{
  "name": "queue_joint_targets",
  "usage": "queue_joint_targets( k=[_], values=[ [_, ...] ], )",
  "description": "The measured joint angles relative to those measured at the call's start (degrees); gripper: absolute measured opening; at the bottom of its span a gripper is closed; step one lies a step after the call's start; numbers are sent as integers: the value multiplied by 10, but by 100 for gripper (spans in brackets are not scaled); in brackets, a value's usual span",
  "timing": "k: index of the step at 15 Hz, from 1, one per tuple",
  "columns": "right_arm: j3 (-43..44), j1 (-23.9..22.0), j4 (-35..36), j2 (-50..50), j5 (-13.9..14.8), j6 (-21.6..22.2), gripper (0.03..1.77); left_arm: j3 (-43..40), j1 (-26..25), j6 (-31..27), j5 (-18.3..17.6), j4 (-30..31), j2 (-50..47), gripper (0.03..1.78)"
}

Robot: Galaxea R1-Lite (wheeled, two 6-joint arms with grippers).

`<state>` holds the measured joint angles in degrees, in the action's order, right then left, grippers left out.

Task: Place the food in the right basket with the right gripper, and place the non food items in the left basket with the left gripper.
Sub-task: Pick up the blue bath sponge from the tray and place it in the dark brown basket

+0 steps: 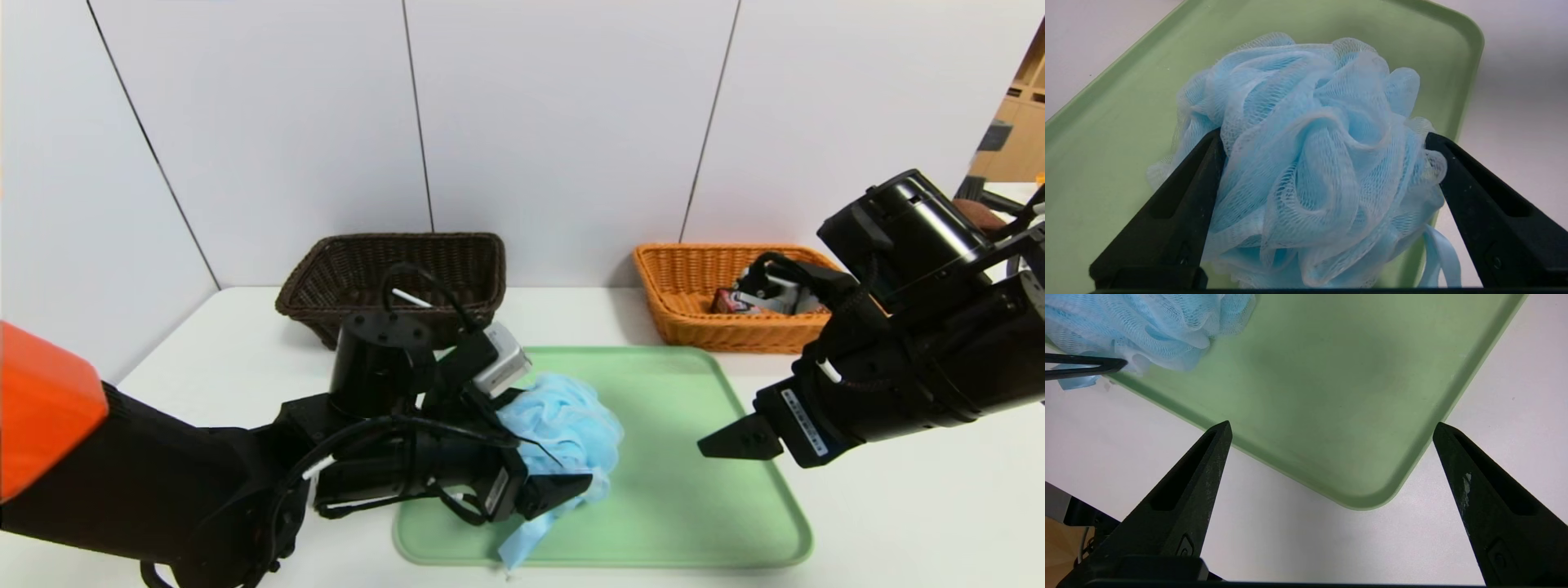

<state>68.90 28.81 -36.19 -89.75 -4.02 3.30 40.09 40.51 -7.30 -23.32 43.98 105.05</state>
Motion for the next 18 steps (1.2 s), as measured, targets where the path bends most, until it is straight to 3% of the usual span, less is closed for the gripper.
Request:
queue_joint_targets(
  k=[3, 8, 12, 18],
  values=[
    [0, 0, 0, 0, 0, -1, 170, -18, 0, -4, 0, 63, 31, 169],
    [0, 0, 0, 0, 0, -1, 170, -20, 0, -4, 1, 66, 51, 169],
    [0, 0, 0, 0, 0, -1, 170, -20, 0, -5, 3, 66, 53, 113],
    [0, -2, 0, 0, 0, -1, 170, -19, 0, -2, 7, 81, 44, 50]
  ],
)
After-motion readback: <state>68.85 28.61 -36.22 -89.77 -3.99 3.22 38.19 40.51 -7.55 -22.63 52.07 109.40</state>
